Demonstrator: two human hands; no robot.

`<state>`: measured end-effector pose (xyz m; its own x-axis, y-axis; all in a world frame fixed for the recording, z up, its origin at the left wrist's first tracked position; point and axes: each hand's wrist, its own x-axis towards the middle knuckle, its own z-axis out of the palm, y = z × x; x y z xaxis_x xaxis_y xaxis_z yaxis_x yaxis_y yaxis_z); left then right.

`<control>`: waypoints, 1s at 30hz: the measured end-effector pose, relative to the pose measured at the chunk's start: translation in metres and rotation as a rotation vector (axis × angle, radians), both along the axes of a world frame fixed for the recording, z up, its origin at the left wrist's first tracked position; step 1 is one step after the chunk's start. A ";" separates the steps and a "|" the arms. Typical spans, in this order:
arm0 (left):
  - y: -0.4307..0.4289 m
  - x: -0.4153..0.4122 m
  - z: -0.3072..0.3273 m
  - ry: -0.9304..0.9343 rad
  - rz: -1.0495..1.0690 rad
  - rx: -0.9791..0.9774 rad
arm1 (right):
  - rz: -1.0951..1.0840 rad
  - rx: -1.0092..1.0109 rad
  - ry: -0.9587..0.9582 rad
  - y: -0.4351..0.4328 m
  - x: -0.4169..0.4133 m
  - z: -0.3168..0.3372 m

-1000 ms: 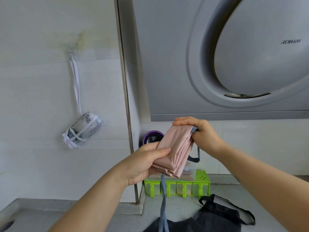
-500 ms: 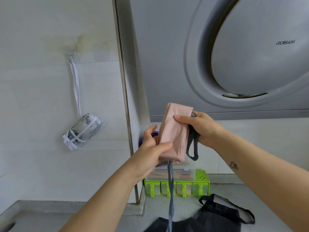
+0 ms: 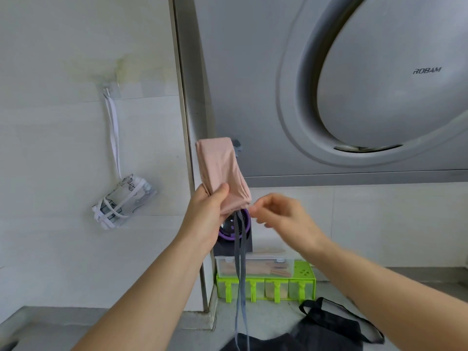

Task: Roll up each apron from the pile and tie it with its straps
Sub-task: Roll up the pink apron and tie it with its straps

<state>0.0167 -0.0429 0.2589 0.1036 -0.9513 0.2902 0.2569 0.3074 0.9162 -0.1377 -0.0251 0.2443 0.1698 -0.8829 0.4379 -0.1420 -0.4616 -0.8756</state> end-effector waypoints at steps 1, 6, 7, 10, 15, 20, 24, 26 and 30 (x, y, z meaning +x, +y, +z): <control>-0.001 -0.001 0.003 0.046 -0.014 -0.003 | 0.044 0.059 0.033 0.000 0.004 -0.004; -0.002 -0.002 0.024 0.254 -0.154 -0.005 | 0.064 0.023 -0.011 -0.008 0.010 0.005; -0.001 -0.001 0.025 0.284 -0.178 0.010 | 0.032 -0.017 0.010 -0.007 0.009 0.008; -0.001 0.002 0.026 0.384 -0.240 0.058 | -0.061 -0.177 0.191 -0.001 0.012 0.009; 0.003 0.004 0.026 0.459 -0.268 0.132 | -0.066 -0.355 0.378 0.009 0.019 0.007; 0.010 0.012 0.027 0.439 -0.380 0.179 | 0.214 0.029 0.261 -0.004 -0.003 0.019; 0.021 0.015 0.023 0.175 -0.524 0.140 | 0.331 0.149 0.221 -0.015 -0.013 0.025; 0.024 0.022 0.022 0.058 -0.626 0.075 | 0.322 0.144 0.197 -0.023 -0.021 0.023; 0.027 0.042 0.025 -0.246 -0.822 -0.017 | 0.400 0.239 0.153 -0.035 -0.038 0.021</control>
